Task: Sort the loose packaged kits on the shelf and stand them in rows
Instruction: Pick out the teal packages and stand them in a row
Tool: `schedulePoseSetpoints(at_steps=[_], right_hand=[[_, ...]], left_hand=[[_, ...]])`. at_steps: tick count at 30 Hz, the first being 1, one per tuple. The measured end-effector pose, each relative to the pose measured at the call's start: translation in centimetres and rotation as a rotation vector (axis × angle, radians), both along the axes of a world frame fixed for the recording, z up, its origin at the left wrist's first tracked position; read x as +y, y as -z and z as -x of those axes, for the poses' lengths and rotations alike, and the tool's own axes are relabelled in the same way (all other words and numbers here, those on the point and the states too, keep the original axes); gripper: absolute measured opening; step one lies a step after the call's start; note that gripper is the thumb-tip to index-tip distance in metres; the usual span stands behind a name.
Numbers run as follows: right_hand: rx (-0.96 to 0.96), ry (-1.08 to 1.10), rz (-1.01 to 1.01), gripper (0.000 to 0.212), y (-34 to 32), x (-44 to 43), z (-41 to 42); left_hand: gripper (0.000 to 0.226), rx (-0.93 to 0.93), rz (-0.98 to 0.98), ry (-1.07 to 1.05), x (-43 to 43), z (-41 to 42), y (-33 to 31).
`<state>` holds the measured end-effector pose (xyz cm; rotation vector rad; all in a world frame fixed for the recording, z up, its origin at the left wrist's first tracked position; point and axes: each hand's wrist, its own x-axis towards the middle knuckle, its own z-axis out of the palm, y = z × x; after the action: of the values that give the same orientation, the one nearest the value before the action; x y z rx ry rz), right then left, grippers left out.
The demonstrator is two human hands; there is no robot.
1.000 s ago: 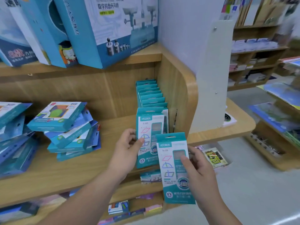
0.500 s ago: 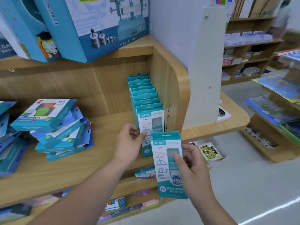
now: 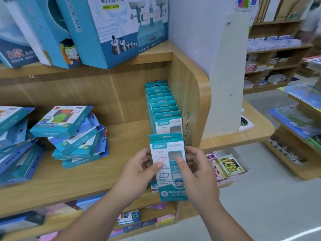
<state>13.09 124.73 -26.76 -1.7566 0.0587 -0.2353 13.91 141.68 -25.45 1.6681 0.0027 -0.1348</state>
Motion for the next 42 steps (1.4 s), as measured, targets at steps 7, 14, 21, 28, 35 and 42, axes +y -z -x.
schedulePoseSetpoints(at_steps=[7, 14, 21, 28, 35, 42], right_hand=[[-0.079, 0.132, 0.143, 0.023, -0.1, -1.1, -0.6], [-0.011, 0.165, 0.133, 0.035, 0.1, -1.7, -1.7], [-0.005, 0.169, 0.188, 0.013, 0.1, -1.7, -2.5], [-0.008, 0.192, 0.195, 0.015, 0.1, -1.7, -2.9], [0.003, 0.198, 0.194, 0.019, 0.6, -1.7, -2.8], [0.035, 0.115, 0.195, 0.021, 2.3, -0.7, -2.0]], left_hand=[[0.025, -0.201, -0.126, -0.166, 0.9, -2.4, -0.6], [0.025, -0.183, -0.197, -0.232, -0.5, -5.6, -0.1], [0.034, -0.173, -0.247, -0.296, -2.4, -6.0, 1.6], [0.038, -0.199, -0.33, -0.32, -2.5, -6.1, 1.7], [0.039, -0.223, -0.346, -0.337, -2.5, -6.2, 1.8], [0.04, -0.24, -0.347, -0.305, -2.1, -6.6, 2.2]])
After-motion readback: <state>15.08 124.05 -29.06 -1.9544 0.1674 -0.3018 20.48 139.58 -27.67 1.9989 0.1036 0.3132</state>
